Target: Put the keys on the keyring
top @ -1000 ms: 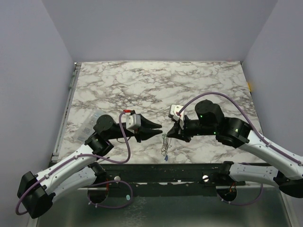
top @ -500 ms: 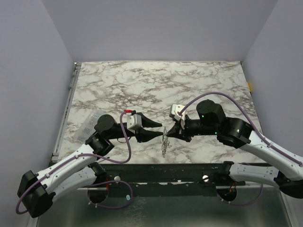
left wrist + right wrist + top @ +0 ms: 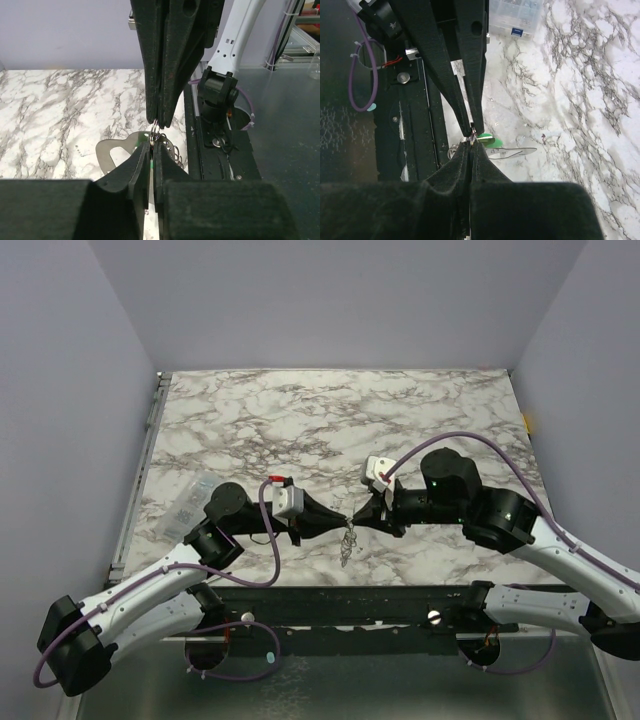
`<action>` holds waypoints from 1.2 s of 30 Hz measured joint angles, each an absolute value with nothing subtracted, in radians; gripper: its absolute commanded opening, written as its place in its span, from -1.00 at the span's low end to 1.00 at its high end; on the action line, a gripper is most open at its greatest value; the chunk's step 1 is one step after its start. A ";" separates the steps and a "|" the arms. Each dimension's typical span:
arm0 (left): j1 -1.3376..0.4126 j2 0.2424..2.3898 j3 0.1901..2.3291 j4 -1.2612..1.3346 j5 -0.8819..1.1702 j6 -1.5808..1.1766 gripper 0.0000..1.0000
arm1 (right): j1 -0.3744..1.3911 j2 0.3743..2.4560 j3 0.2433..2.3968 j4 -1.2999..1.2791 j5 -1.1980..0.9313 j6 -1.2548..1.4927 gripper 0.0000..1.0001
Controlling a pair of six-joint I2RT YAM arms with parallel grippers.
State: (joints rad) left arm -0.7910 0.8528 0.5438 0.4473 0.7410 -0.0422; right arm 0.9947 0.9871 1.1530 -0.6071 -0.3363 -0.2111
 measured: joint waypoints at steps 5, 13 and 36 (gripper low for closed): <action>-0.796 0.853 0.544 0.450 0.746 -0.043 -1.00 | 0.995 0.987 1.155 -0.607 -0.336 -0.211 -0.99; -0.796 0.853 0.544 0.463 0.748 -0.043 -1.00 | 0.995 0.975 1.155 -0.598 -0.318 -0.209 -0.99; -0.799 0.882 0.544 0.522 0.743 -0.120 -0.53 | 0.998 0.778 0.713 0.184 -0.180 0.109 -0.99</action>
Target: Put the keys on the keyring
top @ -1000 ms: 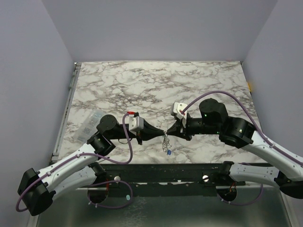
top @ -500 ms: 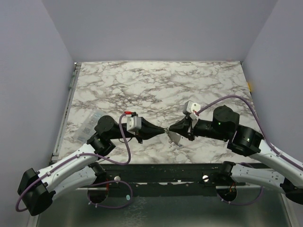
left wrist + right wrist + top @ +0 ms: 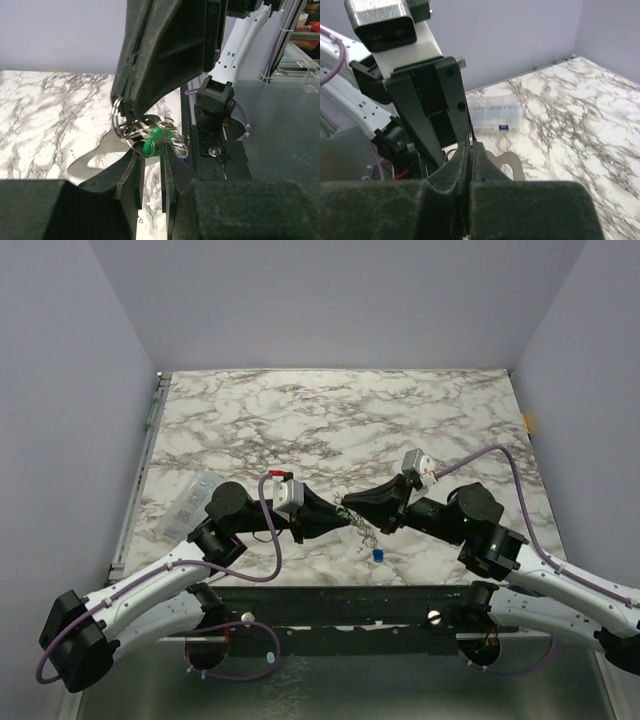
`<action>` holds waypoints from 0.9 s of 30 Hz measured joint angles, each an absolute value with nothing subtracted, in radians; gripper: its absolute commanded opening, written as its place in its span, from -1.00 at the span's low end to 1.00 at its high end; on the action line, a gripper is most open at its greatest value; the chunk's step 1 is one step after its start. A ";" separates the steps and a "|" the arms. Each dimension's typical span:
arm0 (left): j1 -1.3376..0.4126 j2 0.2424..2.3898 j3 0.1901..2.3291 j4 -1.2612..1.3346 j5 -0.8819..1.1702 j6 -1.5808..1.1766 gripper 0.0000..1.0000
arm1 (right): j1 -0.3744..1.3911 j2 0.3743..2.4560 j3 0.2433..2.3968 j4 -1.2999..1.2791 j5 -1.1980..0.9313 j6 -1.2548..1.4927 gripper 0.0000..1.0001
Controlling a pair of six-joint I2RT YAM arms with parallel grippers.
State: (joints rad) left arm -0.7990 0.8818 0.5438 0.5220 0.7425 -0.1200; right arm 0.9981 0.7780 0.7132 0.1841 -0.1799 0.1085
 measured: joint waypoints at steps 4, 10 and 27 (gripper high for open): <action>-0.799 0.886 0.544 0.522 0.743 -0.139 -0.52 | 0.998 0.833 0.713 0.288 -0.187 0.136 -0.99; -0.799 0.877 0.538 0.522 0.738 -0.138 -0.34 | 0.998 0.843 0.713 0.336 -0.189 0.141 -0.99; -0.801 0.760 0.527 0.458 0.579 0.032 -0.40 | 0.998 0.782 0.752 0.289 -0.345 0.138 -0.99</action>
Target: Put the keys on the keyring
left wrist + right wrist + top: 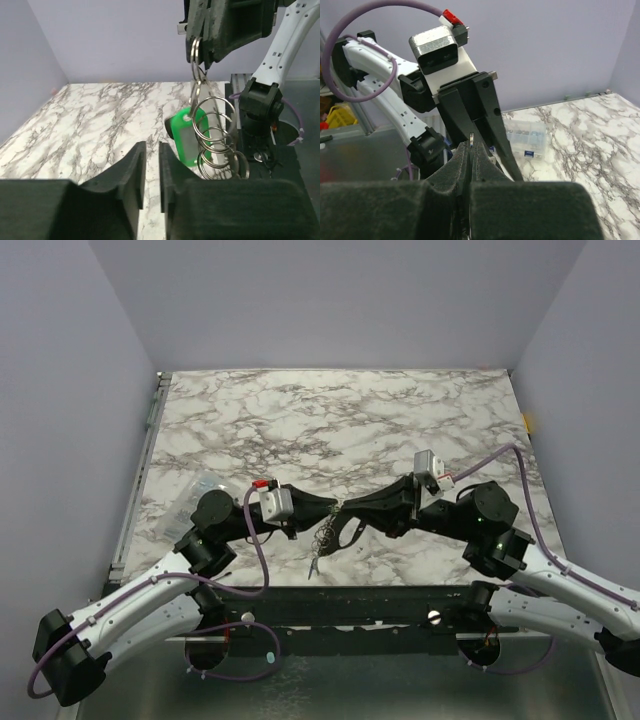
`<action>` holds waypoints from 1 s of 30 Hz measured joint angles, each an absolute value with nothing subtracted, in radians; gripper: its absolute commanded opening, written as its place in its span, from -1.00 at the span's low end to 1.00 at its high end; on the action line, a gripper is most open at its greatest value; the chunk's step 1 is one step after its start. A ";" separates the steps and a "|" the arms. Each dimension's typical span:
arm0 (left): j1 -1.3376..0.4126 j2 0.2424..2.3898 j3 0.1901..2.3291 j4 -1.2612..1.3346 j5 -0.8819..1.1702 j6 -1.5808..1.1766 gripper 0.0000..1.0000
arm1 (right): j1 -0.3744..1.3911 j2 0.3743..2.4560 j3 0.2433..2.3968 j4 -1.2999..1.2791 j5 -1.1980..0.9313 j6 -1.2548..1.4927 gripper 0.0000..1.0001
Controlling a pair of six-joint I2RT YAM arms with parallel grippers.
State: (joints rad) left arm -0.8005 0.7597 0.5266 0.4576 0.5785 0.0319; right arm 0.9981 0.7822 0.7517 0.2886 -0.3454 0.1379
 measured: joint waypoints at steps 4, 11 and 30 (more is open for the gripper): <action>-0.801 0.746 0.527 0.413 0.551 0.072 -0.25 | 0.998 0.794 0.772 0.255 -0.384 0.131 -0.99; -0.791 0.623 0.517 0.364 0.488 0.171 -0.23 | 0.998 0.791 0.812 0.163 -0.422 0.105 -0.99; -0.759 0.603 0.503 0.441 0.742 0.157 -0.32 | 0.998 0.820 0.878 0.049 -0.468 0.070 -0.99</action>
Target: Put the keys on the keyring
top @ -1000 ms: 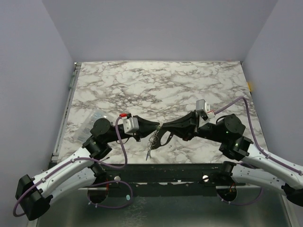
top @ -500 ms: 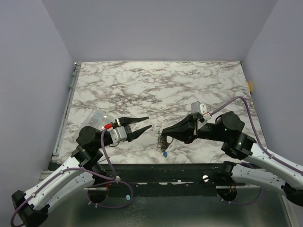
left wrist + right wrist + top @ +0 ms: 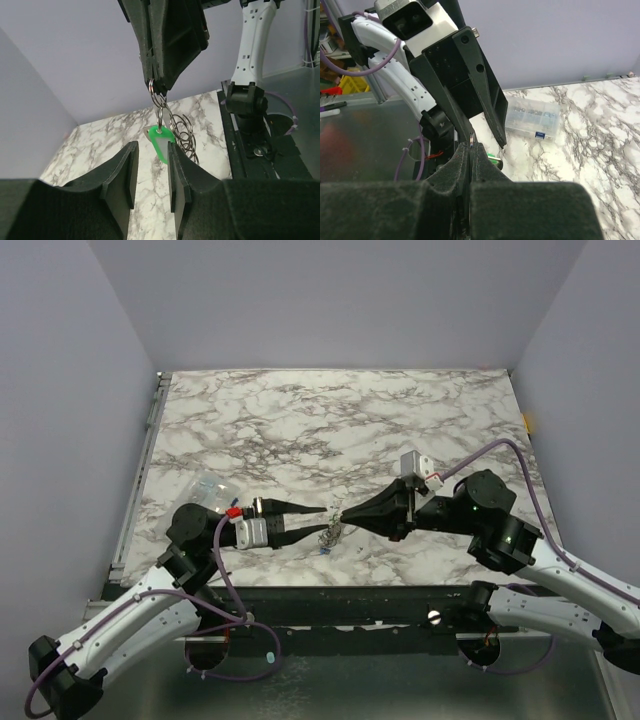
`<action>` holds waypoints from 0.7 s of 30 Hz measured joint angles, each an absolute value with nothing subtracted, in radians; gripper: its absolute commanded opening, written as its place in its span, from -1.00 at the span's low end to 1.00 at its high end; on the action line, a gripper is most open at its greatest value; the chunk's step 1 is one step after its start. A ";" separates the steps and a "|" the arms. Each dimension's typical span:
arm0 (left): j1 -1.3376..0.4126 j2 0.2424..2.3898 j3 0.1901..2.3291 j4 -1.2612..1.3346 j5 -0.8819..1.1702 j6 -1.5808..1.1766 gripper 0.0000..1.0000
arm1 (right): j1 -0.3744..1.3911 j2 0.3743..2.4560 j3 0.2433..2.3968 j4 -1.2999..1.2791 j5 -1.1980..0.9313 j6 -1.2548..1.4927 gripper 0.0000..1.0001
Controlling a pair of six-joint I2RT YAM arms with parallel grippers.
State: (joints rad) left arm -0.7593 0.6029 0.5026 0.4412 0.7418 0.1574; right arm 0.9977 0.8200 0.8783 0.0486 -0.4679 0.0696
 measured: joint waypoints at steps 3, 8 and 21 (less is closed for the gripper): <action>-0.759 0.607 0.503 0.444 0.762 0.151 -0.34 | 0.998 0.820 0.878 0.046 -0.468 0.067 -0.99; -0.759 0.621 0.503 0.449 0.778 0.141 -0.43 | 0.998 0.820 0.878 0.025 -0.469 0.066 -0.99; -0.759 0.671 0.503 0.481 0.801 0.108 -0.41 | 0.998 0.825 0.878 0.019 -0.469 0.062 -0.99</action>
State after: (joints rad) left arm -0.7586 0.6708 0.5026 0.4808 0.8013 0.1078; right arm 0.9977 0.8249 0.8783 0.0185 -0.4690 0.0616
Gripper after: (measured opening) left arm 0.277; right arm 0.016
